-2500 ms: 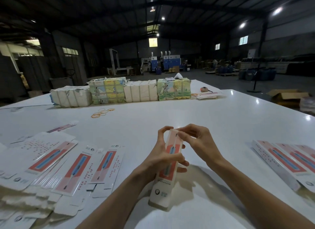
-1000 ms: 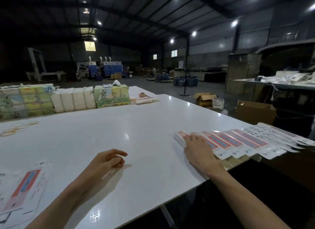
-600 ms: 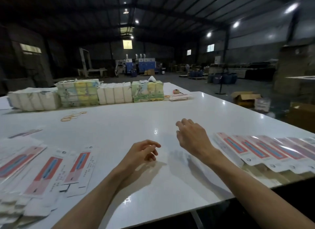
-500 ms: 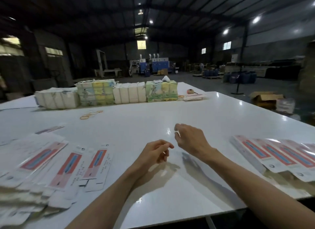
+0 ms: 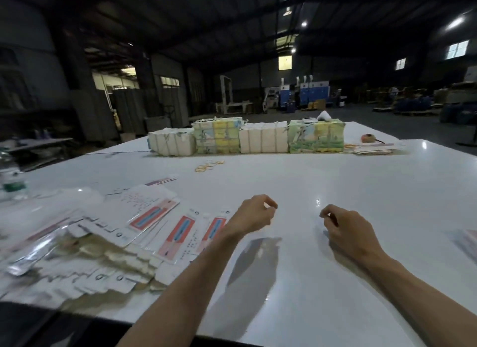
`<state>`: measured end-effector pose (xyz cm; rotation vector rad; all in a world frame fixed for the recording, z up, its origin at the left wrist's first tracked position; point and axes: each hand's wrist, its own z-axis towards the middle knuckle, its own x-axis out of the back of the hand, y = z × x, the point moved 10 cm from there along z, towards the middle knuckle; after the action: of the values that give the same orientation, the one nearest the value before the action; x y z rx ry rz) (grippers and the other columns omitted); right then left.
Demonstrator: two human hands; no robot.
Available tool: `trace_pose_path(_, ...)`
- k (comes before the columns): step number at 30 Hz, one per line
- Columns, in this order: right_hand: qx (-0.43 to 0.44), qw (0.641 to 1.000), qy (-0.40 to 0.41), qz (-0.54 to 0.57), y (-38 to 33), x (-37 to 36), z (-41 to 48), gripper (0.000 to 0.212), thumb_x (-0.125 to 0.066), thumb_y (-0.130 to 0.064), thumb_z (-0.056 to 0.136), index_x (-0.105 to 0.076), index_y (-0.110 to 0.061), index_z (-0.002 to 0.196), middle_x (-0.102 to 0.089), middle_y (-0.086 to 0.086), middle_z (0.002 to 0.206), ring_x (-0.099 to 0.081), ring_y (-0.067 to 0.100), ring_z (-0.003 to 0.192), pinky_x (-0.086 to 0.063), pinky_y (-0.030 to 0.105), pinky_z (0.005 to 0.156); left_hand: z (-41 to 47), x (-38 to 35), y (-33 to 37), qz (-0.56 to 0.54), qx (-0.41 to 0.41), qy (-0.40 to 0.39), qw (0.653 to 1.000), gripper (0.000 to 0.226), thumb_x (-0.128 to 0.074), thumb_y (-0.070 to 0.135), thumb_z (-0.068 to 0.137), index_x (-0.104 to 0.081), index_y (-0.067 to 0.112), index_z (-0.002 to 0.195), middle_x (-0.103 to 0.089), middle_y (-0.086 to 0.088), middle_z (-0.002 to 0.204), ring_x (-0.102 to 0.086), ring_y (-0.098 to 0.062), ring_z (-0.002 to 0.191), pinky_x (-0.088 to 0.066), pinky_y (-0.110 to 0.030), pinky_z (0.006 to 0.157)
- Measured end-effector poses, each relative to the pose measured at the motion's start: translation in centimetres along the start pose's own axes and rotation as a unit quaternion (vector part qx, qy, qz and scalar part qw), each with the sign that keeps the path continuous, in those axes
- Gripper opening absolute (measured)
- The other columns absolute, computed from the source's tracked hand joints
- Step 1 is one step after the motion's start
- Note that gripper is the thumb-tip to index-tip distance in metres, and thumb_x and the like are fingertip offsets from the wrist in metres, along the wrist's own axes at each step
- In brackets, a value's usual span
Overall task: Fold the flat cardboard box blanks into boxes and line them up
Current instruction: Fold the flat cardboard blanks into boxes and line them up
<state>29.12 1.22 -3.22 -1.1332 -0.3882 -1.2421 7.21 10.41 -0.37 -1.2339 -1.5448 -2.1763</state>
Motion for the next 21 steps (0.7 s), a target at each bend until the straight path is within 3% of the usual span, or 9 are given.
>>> trace_pose_path(3, -0.008, 0.999, 0.004, 0.035, 0.3, 0.0, 0.1, 0.022, -0.052, -0.016, 0.098, -0.068, -0.031, 0.1, -0.067, -0.014, 0.072, -0.06, 0.005, 0.071, -0.046, 0.035, 0.069, 0.0, 7.3, -4.8, 0.215, 0.082, 0.04, 0.972, 0.037, -0.047, 0.01, 0.105, -0.062, 0.008, 0.138, -0.061, -0.014, 0.144, -0.058, -0.034, 0.131, -0.048, -0.039, 0.11)
trace_pose_path(8, -0.004, 0.999, 0.004, 0.05, -0.1, -0.1, 0.1, 0.023, -0.054, -0.015, 0.098, -0.067, -0.034, 0.096, -0.067, -0.015, 0.069, -0.06, 0.001, 0.066, -0.039, 0.025, 0.061, -4.5, 17.0, -12.6, 0.403, 0.26, 0.11, 0.87, 0.047, -0.043, 0.006, 0.105, -0.04, 0.004, 0.151, -0.037, -0.023, 0.156, -0.036, -0.041, 0.144, -0.037, -0.05, 0.115)
trace_pose_path(11, 0.0, 0.998, 0.005, 0.056, -0.4, 0.1, 0.1, 0.023, -0.055, -0.014, 0.098, -0.067, -0.033, 0.095, -0.066, -0.015, 0.066, -0.059, -0.002, 0.061, -0.037, 0.021, 0.06, -6.3, 19.1, -14.7, 0.423, 0.307, 0.125, 0.843, 0.049, -0.052, 0.015, 0.105, -0.039, 0.006, 0.152, -0.037, -0.022, 0.154, -0.036, -0.041, 0.142, -0.035, -0.051, 0.116)
trace_pose_path(17, 0.007, 0.997, -0.002, 0.072, -0.6, 0.3, -0.2, 0.023, -0.057, -0.012, 0.097, -0.068, -0.031, 0.094, -0.061, -0.019, 0.059, -0.059, -0.016, 0.071, -0.039, 0.025, 0.06, -7.3, 21.0, -15.6, 0.363, 0.347, 0.116, 0.857, 0.079, -0.079, 0.044, 0.092, -0.04, 0.006, 0.148, -0.041, -0.025, 0.151, -0.04, -0.04, 0.14, -0.039, -0.048, 0.114)
trace_pose_path(21, 0.015, 0.997, -0.02, 0.076, -0.7, 0.0, -0.2, 0.022, -0.057, -0.012, 0.098, -0.068, -0.031, 0.095, -0.062, -0.027, 0.069, -0.061, -0.012, 0.07, -0.043, 0.029, 0.06, -7.5, 22.4, -16.4, 0.337, 0.359, 0.128, 0.861, 0.106, -0.089, 0.056, 0.077, -0.034, 0.008, 0.153, -0.046, -0.023, 0.151, -0.044, -0.039, 0.138, -0.041, -0.047, 0.111)
